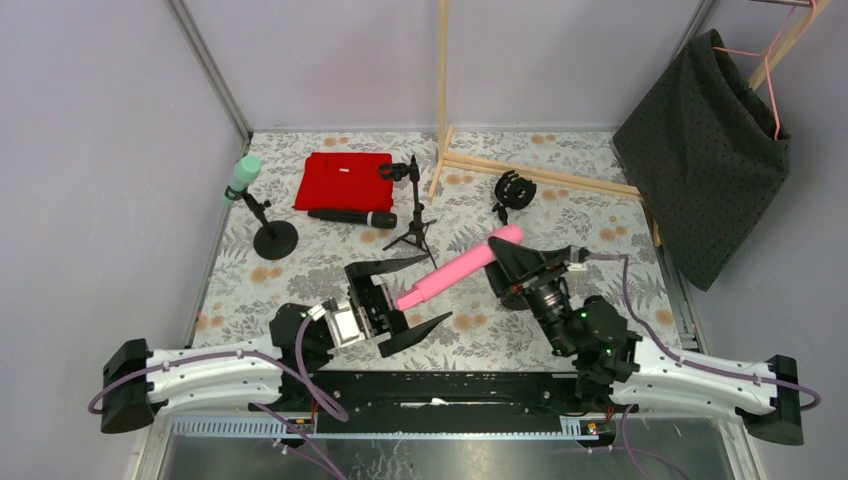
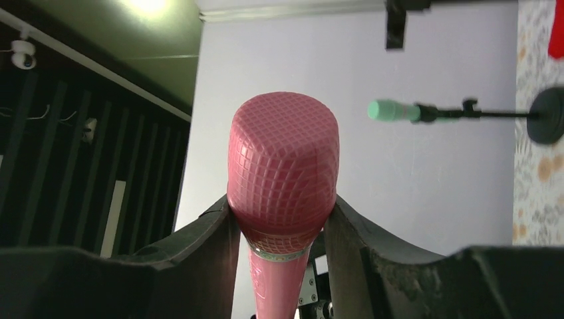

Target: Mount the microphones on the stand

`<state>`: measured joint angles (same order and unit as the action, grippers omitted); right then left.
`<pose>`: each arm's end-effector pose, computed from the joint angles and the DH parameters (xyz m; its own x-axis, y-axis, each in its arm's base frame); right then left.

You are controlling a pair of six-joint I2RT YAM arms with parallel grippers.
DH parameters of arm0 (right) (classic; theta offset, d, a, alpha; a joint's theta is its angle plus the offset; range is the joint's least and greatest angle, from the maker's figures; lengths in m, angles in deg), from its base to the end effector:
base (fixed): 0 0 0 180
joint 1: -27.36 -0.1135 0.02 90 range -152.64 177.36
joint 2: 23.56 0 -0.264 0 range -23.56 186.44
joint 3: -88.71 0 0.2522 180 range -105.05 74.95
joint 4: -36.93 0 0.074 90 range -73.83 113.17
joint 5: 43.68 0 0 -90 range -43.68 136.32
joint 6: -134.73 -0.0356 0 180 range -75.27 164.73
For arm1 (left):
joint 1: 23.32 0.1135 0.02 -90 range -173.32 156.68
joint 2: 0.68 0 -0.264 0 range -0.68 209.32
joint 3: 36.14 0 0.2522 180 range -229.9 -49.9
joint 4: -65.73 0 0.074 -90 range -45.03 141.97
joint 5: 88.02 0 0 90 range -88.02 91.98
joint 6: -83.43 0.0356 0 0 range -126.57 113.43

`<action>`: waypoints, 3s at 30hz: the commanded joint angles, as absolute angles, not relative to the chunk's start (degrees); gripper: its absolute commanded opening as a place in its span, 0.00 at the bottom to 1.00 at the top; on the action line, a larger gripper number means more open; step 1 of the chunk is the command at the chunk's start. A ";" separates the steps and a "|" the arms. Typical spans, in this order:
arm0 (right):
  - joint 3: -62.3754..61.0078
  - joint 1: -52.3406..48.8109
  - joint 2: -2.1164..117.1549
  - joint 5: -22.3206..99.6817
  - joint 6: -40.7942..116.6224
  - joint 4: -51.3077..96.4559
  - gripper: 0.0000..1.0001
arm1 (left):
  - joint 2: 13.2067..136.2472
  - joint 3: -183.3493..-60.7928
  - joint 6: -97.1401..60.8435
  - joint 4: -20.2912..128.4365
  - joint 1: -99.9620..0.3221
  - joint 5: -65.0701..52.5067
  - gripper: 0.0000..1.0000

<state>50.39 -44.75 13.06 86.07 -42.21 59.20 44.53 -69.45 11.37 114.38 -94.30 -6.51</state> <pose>0.0686 0.1384 0.3196 -0.5447 0.8117 0.2106 -0.1541 -0.3438 0.9263 0.0499 -0.1608 0.3142 0.4854 -0.4733 -0.7351 0.8662 0.3745 0.3308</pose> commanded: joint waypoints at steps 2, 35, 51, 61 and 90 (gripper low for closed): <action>48.61 -44.88 2.58 97.42 -23.23 55.56 0.00 | 40.30 -77.81 2.42 86.21 -94.51 -5.05 0.99; -19.88 -36.09 49.21 88.11 55.37 16.74 0.00 | 36.91 -81.26 -44.08 42.83 -63.99 8.38 0.99; -26.32 -31.48 51.31 80.02 52.85 10.91 0.00 | 57.11 -60.01 -29.24 123.69 -56.77 1.68 0.99; -16.22 -31.51 41.05 78.19 50.42 10.85 0.00 | 75.83 -66.25 -11.80 143.95 -61.79 0.97 0.99; -14.12 -31.52 33.14 75.00 50.43 5.44 0.00 | 95.39 -82.63 -13.13 143.99 -60.67 -1.95 0.35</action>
<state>-14.00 -31.82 34.35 75.29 49.44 4.10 94.69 -80.88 -11.10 136.68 -60.55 -0.83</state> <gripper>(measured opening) 0.507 0.378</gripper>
